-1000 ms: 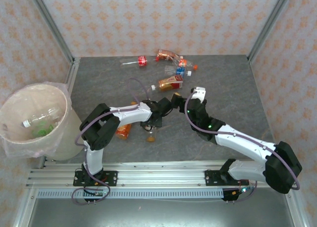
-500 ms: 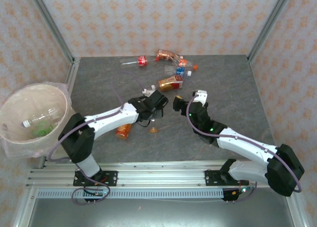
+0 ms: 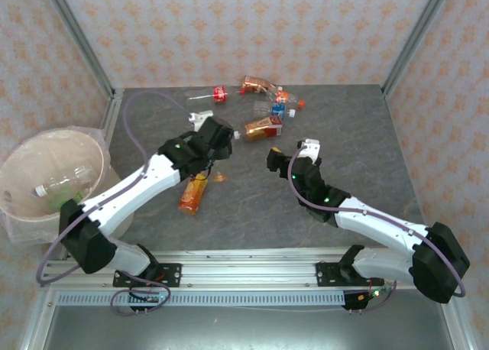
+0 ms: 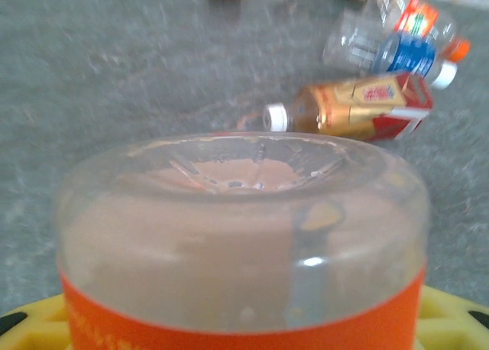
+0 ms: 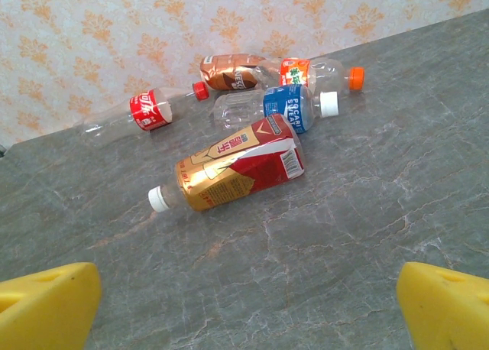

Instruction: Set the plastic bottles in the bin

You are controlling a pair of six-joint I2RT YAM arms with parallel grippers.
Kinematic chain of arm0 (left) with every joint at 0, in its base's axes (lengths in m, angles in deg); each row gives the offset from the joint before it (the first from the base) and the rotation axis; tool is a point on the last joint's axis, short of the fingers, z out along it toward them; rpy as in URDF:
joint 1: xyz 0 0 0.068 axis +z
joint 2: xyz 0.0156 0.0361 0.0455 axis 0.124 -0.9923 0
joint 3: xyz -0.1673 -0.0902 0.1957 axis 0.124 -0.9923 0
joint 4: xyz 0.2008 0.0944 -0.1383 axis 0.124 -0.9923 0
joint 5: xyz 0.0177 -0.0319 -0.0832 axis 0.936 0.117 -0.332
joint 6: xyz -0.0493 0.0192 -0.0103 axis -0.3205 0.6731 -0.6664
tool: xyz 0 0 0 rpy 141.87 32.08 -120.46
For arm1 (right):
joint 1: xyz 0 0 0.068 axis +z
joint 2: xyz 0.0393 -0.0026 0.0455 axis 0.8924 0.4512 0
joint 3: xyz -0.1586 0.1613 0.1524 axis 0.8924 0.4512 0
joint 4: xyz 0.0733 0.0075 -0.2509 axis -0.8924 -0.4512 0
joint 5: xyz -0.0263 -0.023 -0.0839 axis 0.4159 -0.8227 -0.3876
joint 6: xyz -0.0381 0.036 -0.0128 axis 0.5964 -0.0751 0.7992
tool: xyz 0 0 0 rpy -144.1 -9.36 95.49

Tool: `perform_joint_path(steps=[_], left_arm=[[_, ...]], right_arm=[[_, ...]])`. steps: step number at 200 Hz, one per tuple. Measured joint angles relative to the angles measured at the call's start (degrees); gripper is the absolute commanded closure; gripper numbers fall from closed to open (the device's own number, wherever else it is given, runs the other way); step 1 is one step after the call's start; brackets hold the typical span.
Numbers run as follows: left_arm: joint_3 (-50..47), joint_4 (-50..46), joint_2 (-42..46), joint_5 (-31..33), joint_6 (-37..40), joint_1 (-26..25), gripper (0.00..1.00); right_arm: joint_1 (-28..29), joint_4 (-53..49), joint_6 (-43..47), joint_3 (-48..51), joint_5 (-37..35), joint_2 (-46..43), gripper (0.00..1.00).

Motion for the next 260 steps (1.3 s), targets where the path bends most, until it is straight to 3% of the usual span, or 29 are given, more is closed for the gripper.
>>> perform_joint_path(steps=[42, 120, 149, 211, 260], left_arm=[[8.3, -5.1, 7.6, 7.7, 5.2, 3.3, 0.54], [10.4, -11.0, 21.0, 21.6, 12.8, 11.2, 0.54], [10.5, -12.6, 24.0, 26.2, 15.7, 16.3, 0.54], [12.0, -13.3, 25.4, 25.8, 19.3, 30.0, 0.55], [10.7, -12.5, 24.6, 24.4, 20.7, 44.2, 0.56]], right_arm=[[0.0, 0.0, 0.0, 0.0, 0.3, 0.2, 0.01], [0.0, 0.5, -0.2, 0.0, 1.0, 1.3, 0.01], [0.0, 0.8, -0.2, -0.2, 1.3, 2.1, 0.01], [0.0, 1.5, -0.2, -1.0, 2.5, 3.0, 0.01], [0.0, 1.5, -0.2, -1.0, 2.6, 3.0, 0.01]])
